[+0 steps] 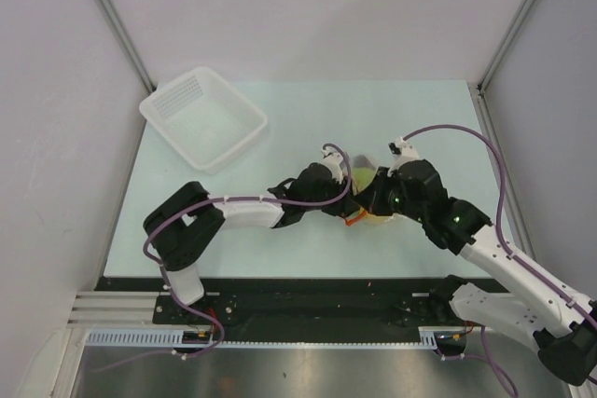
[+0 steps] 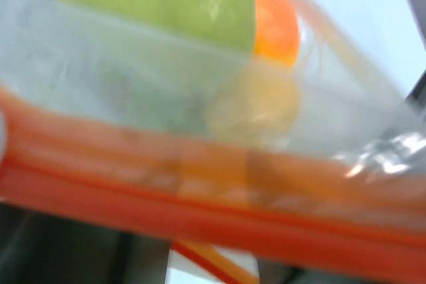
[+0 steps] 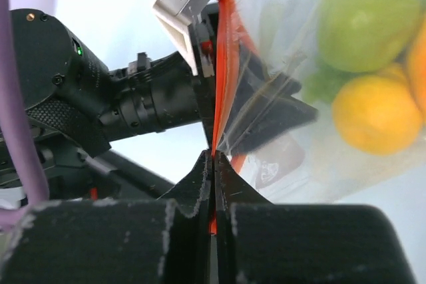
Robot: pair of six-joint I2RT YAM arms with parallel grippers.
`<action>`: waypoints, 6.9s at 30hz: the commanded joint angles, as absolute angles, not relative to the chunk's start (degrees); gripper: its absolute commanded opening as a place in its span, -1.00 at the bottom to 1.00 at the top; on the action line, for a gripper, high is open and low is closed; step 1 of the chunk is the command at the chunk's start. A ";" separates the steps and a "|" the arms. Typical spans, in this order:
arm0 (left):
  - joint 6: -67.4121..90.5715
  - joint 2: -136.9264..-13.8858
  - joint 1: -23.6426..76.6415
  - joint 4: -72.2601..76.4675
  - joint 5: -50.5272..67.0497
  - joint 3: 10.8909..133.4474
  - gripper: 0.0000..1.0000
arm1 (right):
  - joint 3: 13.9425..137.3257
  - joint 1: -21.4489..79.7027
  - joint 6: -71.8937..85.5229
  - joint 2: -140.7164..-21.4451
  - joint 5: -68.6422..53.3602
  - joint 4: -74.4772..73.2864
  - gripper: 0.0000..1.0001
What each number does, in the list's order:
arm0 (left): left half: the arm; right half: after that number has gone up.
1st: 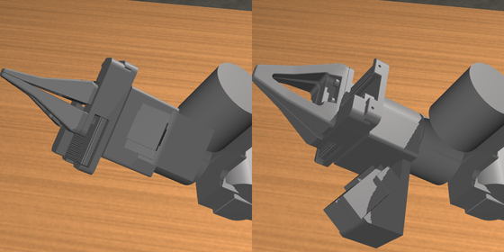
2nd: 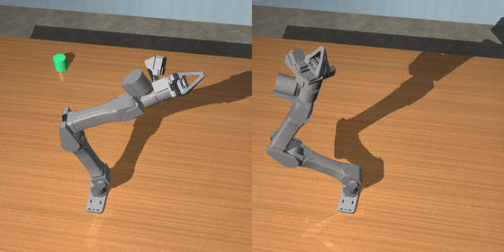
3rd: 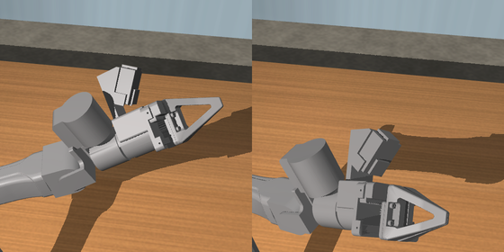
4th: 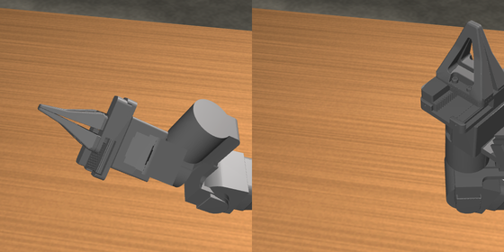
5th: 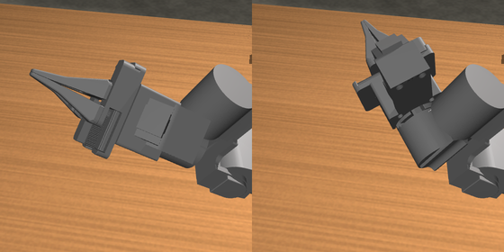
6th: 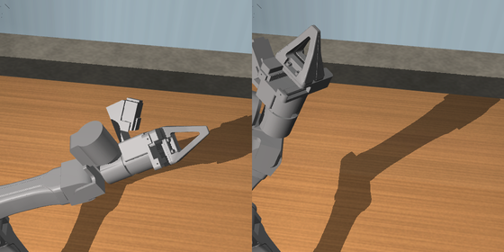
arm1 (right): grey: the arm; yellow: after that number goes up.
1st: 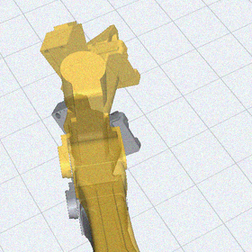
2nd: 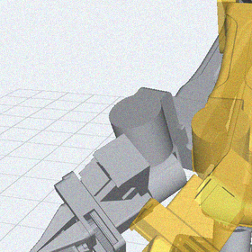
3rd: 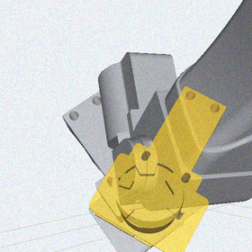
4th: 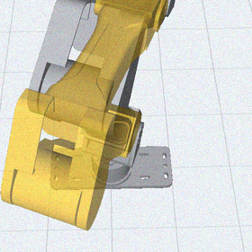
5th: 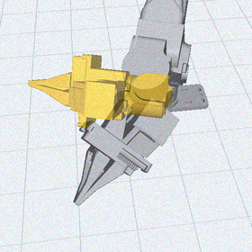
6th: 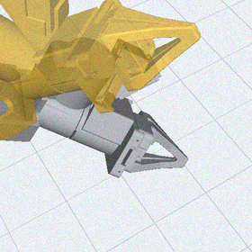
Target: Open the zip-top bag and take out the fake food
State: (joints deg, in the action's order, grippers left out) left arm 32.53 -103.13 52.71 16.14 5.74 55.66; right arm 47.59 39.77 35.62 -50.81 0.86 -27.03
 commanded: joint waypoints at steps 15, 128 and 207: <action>31.64 -99.32 55.11 8.27 11.59 55.20 0.93 | 43.52 40.00 41.05 -49.93 -7.65 -18.79 -1.00; 34.36 -94.49 0.53 -20.66 -11.24 71.81 -0.52 | 34.98 39.29 31.03 -37.62 10.64 -28.30 -1.00; 28.74 -104.07 58.71 -2.90 -11.77 65.30 -0.29 | 39.73 43.33 36.47 -41.92 7.91 -25.93 -1.00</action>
